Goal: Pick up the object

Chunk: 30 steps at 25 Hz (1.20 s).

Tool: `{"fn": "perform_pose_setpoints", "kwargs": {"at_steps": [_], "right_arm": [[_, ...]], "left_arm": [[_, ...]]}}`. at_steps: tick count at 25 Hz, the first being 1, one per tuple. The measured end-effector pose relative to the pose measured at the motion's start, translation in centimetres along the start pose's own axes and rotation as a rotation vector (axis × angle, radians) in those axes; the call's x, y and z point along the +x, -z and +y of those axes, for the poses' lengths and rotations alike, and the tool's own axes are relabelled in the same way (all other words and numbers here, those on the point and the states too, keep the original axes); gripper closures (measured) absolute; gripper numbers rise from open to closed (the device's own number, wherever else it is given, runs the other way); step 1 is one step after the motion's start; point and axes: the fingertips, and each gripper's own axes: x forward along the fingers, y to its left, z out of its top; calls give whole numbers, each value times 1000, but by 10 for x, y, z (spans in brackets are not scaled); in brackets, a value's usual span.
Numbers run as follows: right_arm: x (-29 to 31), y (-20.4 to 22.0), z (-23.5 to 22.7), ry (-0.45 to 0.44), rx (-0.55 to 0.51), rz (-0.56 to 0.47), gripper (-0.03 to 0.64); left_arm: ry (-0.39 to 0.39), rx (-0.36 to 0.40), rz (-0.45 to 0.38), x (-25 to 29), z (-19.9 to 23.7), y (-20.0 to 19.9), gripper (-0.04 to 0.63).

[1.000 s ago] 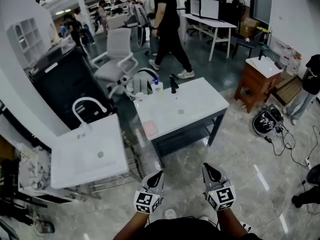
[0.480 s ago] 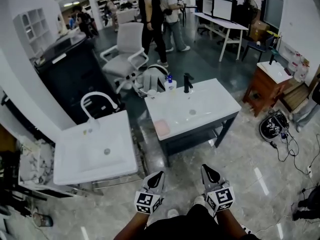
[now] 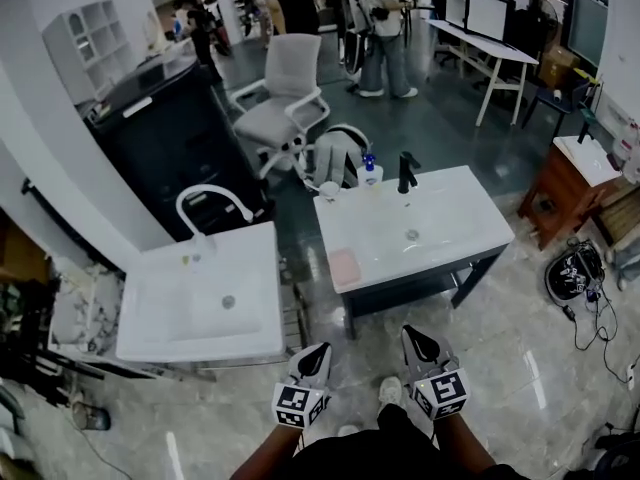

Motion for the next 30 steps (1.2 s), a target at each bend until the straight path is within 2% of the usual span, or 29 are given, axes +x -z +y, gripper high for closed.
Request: {"fn": "perform_pose_setpoints", "kwargs": {"at_steps": [14, 22, 30], "right_arm": [[94, -30, -88, -138, -32, -27, 614], [116, -28, -121, -185, -26, -13, 614], [127, -24, -141, -207, -31, 6, 614]], "left_arm": [[-143, -14, -17, 96, 32, -40, 577], [-212, -5, 4, 128, 41, -45, 577], [-267, -61, 27, 142, 49, -42, 577]]}}
